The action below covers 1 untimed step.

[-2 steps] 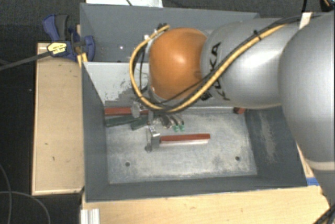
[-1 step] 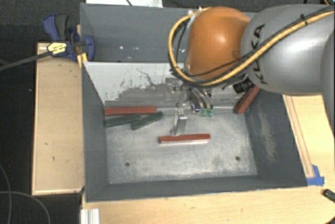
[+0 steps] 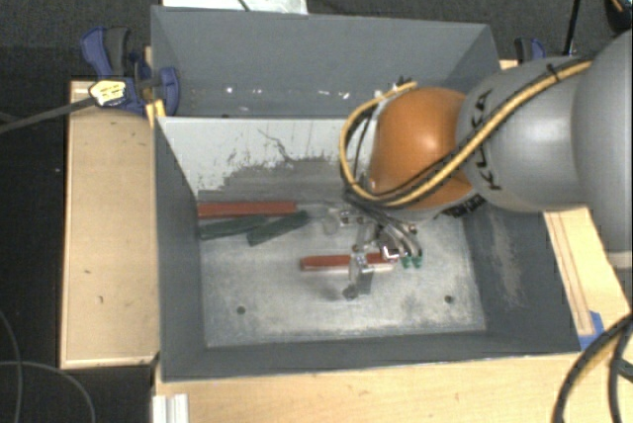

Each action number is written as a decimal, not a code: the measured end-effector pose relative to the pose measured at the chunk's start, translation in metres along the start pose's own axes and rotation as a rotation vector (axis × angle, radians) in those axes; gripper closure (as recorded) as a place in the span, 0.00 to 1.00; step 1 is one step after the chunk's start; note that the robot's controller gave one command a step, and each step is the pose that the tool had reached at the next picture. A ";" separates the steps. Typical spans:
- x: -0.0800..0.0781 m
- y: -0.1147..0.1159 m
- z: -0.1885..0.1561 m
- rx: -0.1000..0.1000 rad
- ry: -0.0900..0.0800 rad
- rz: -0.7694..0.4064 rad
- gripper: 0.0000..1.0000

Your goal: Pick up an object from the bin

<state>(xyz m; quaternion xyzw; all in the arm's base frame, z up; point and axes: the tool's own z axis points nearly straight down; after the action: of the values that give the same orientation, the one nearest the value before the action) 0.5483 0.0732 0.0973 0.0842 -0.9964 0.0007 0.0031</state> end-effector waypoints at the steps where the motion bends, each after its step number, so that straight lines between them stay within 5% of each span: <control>1: -0.026 -0.046 0.028 0.001 -0.011 -0.034 0.00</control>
Offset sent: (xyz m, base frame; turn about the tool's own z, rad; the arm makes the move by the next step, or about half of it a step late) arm 0.0314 -0.0375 -0.0273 -0.0390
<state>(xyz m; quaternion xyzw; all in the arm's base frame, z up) 0.5816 0.0322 0.0687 0.1013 -0.9949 0.0007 -0.0022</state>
